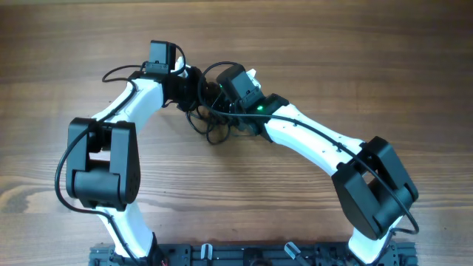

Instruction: Untangle cables

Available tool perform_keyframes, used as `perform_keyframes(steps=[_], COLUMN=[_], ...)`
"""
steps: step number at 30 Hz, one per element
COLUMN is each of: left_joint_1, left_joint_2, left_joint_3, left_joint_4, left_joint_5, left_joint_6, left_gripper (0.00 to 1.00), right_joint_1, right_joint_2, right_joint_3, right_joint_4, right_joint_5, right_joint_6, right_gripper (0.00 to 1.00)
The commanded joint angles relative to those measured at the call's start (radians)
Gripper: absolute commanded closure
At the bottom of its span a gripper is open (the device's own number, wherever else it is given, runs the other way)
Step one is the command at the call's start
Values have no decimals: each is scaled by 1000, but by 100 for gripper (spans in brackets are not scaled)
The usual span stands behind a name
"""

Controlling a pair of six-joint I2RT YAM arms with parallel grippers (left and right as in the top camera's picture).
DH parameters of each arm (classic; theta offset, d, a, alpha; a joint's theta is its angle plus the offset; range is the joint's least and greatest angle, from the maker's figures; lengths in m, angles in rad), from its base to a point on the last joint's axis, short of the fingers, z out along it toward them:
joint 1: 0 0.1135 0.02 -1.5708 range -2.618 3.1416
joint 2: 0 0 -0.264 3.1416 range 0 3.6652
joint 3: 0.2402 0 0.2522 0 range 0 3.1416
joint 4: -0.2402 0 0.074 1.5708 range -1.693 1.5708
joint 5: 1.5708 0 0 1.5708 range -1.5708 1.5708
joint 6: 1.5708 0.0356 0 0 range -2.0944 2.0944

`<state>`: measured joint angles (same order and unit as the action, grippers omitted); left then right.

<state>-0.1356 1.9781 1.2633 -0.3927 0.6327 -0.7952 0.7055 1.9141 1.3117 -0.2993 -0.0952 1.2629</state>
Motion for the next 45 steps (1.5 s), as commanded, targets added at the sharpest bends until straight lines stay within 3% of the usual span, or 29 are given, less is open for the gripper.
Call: perform_keyframes(steps=[1,11,20,31,38,43,45], left_joint_1=[-10,-9,-9,-9,-9,-9,-9], left_joint_2=[-13,-13,-13,-13,-13,-12,-13], left_joint_3=[-3,-3,-3,-3,-3,-3,-3], left_joint_4=[-8,-7,-1,-1,-1,-1,-1], left_joint_5=[-7,-7,-10,-10,-10,-10,-10], left_joint_6=[-2,-2,-2,-2,-2,-2,-2], left_gripper=[96,96,96,96,96,96,96], right_joint_1=[-2,11,7,28,29,29,28], right_joint_2=[29,82,82,82,90,91,91], right_joint_3=[5,5,5,5,5,5,5], right_joint_4=[-3,29,29,29,29,28,18], right_joint_5=[25,43,53,55,71,96,114], right_joint_6=[-3,15,-32,-31,-29,-33,-42], right_gripper=[89,96,95,85,84,96,96])
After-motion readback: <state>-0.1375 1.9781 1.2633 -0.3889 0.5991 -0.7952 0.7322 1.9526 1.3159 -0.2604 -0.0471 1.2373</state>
